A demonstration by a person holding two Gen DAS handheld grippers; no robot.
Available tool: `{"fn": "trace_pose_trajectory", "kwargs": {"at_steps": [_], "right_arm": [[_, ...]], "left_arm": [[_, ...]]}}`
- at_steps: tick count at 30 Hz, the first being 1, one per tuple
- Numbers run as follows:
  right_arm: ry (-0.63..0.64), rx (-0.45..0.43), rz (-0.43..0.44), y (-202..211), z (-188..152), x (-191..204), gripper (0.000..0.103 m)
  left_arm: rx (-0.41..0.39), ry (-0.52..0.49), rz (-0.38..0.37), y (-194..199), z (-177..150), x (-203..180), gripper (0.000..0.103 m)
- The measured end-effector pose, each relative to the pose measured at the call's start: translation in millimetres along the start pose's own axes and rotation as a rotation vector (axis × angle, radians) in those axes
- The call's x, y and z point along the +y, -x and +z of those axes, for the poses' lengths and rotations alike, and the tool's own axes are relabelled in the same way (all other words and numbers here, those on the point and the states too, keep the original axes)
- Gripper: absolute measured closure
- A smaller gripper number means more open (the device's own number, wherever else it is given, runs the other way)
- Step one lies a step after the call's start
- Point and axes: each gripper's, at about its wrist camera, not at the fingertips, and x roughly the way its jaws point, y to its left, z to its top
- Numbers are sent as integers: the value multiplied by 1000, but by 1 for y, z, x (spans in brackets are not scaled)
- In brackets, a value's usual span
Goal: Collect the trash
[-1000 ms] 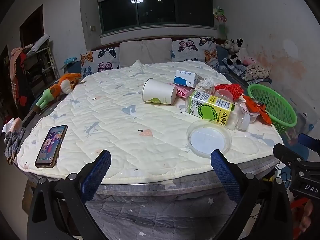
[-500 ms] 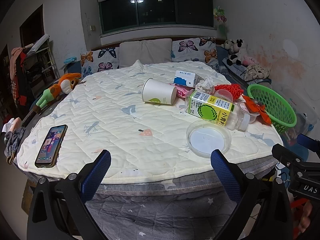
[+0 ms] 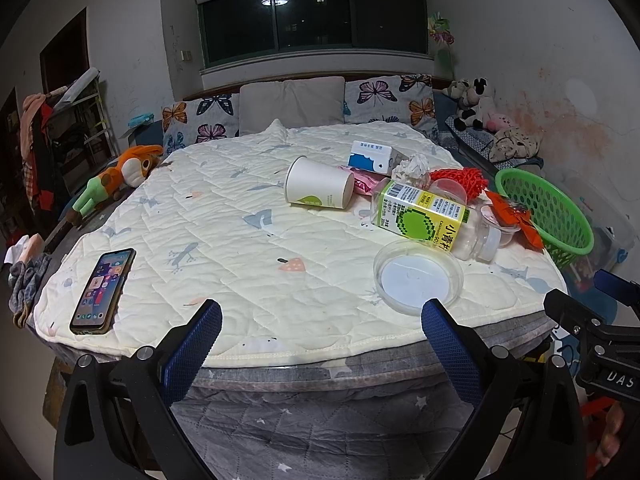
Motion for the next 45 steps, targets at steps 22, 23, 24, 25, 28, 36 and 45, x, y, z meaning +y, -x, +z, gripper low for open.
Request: {"fn": "trace_pose_trajectory", "kwargs": {"at_steps": [22,23,24,25,28,36,45], "right_arm": [[9,-13,-5,4,2,1,4],[10,-14,-4,4,2,1,4],[11,-16,-4,5,2,1,4],[12,-18,-4,5,2,1,4],[14,-24,-2,6,2,1,4],[17,-32,0,7,3,1,4],[16,-32,0,7,3,1,4]], "left_arm": [[-9,5,-5,6,4,4,6],[-11,7,-5,7,4,5,6],[-13,10,-7,7,4,6,6],[-14,12,-7,8,5,6,6],[-15,17,-10,8,6,7,6],[-28,30,-14,11,7,8,6],[-33,34,-14,12,8,9,6]]}}
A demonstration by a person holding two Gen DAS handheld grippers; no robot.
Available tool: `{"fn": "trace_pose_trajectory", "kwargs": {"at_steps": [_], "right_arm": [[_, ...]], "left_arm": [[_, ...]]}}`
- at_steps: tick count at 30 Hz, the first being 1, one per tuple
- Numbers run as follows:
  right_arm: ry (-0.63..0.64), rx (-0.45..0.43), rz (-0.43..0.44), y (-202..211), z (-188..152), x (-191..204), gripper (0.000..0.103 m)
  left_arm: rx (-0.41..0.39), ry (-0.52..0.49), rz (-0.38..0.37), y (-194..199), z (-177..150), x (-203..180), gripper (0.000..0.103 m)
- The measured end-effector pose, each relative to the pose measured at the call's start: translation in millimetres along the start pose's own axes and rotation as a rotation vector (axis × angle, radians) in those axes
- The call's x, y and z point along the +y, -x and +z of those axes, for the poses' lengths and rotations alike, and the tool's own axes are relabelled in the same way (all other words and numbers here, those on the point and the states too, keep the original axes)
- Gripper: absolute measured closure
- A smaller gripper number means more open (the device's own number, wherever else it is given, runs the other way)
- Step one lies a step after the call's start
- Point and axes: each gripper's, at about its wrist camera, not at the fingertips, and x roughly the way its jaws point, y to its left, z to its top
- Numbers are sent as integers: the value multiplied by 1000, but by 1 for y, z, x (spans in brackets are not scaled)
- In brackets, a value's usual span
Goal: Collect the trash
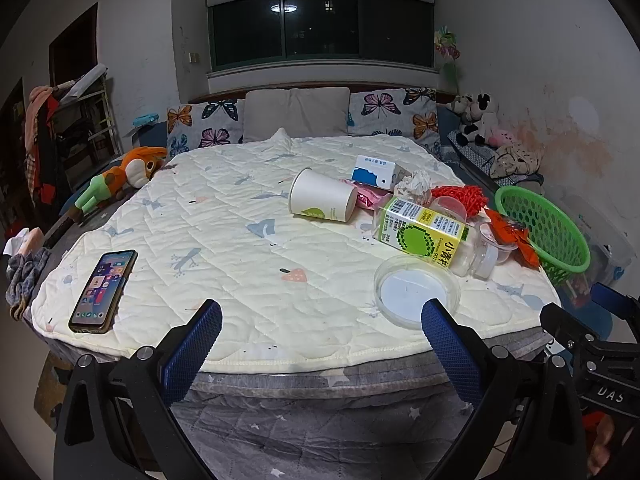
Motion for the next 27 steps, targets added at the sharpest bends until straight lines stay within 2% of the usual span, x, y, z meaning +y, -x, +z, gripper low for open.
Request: {"fn": "trace_pose_trajectory", "kwargs": {"at_steps": [15,27], "right_arm": [[-1,-1,4,0,1,-1,4],[-17,11,24,-12,6,-11,4]], "left_arm": [[3,2,0,-1,0,-1,6],[33,12,-6,-19,4,0,6]]}}
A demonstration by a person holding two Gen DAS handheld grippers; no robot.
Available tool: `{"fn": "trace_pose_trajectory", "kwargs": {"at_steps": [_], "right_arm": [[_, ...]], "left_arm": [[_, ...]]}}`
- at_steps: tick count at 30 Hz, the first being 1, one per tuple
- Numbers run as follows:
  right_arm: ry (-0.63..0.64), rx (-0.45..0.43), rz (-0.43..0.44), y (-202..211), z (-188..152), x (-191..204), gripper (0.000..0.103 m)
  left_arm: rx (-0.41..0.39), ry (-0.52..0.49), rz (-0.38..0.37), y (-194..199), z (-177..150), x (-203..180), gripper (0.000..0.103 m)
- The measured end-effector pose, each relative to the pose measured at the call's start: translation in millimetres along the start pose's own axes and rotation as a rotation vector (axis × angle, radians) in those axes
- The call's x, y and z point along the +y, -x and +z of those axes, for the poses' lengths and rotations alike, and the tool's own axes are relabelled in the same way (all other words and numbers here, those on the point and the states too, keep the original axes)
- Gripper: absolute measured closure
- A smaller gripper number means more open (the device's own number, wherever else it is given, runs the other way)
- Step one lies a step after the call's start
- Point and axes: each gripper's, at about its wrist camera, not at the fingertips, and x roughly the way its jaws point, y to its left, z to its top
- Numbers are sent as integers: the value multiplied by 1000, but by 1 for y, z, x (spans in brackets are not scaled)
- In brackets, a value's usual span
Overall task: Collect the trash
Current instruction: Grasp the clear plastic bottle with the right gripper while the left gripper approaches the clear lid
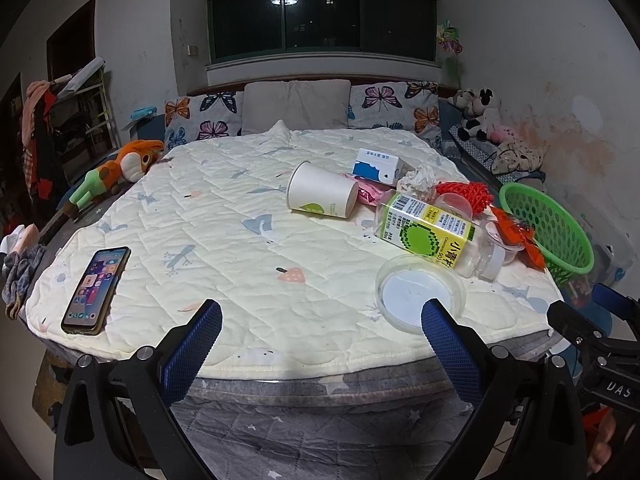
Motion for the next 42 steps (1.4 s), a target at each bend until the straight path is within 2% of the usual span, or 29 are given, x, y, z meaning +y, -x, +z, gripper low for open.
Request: {"fn": "trace_pose_trajectory", "kwargs": {"at_steps": [7,12,19,23,27,32,39,42], "right_arm": [[-19,18,6,-13,9,-19,5],[-30,40,22,-23,20,-34,9],[6,64,126,-36,36,-29,16],[68,83,197,-49,50,-14,23],[157,114,275,-63,64,4,25],[254,173,335,-84,74,19,31],[334,241,373,-121,88,30,40],[373,263,372,-133,93,33,40]], "left_arm": [[29,0,-3,-15,2,3,6],[34,11,1,-25,4,6,6],[55,11,-14,-37,4,10,6],[58,18,-19,-41,4,15,6],[61,24,-17,-44,4,20,6],[70,33,-16,-52,4,25,6],[88,38,-30,-65,3,28,6],[91,35,-34,-70,3,29,6]]}}
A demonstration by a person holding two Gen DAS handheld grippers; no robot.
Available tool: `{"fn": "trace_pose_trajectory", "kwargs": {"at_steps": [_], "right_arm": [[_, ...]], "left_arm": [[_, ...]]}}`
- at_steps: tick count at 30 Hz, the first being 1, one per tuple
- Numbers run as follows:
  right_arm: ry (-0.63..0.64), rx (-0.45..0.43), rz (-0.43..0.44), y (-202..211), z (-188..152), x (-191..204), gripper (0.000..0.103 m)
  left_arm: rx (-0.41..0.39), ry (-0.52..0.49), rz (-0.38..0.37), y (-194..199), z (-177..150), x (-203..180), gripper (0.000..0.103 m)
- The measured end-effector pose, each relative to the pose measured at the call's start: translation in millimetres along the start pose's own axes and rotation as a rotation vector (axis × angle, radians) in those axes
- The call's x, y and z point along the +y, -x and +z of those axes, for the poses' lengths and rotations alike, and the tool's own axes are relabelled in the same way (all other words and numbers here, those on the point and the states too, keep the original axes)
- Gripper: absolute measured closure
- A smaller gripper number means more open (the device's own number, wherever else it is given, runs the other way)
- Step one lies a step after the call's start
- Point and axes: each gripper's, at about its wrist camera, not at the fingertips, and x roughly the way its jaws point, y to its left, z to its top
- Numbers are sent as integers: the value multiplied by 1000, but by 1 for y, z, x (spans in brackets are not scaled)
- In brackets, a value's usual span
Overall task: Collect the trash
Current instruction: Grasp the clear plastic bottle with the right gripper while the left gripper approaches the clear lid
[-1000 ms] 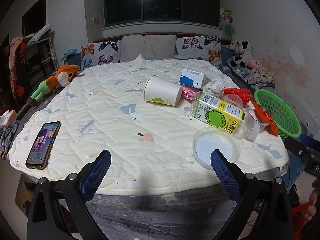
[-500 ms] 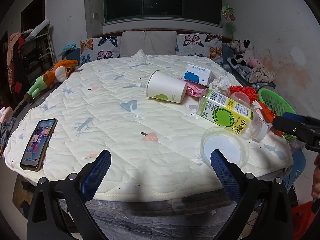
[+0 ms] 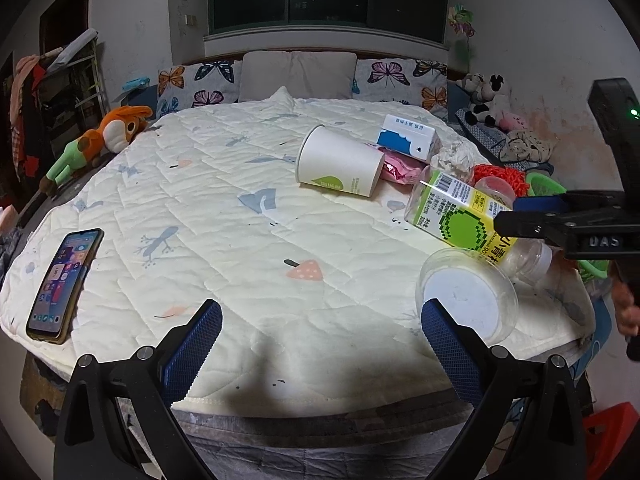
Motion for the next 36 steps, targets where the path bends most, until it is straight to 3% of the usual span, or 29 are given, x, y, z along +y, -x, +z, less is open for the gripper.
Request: {"fn": "trace_pose_trajectory", "kwargs": {"at_steps": [13,24,25,27,36], "right_arm": [[163,82,-28,-31,18,4,39],[275,172,16,-68,45,15,40],[275,175,22,-70,47,16,41],[280,181,16,-73,52,18,55],[266,119,-31,-30,57,21,56]], "left_arm": [[8,-16,-41,-13,0,-3,6],[8,-76,-141,-15,1,-16,6],[12,-79,-154,-16,1,-18,6],[24,-81,-184,-17,2,-20,6],[53,-160,-294,-23,5,-43,6]]}}
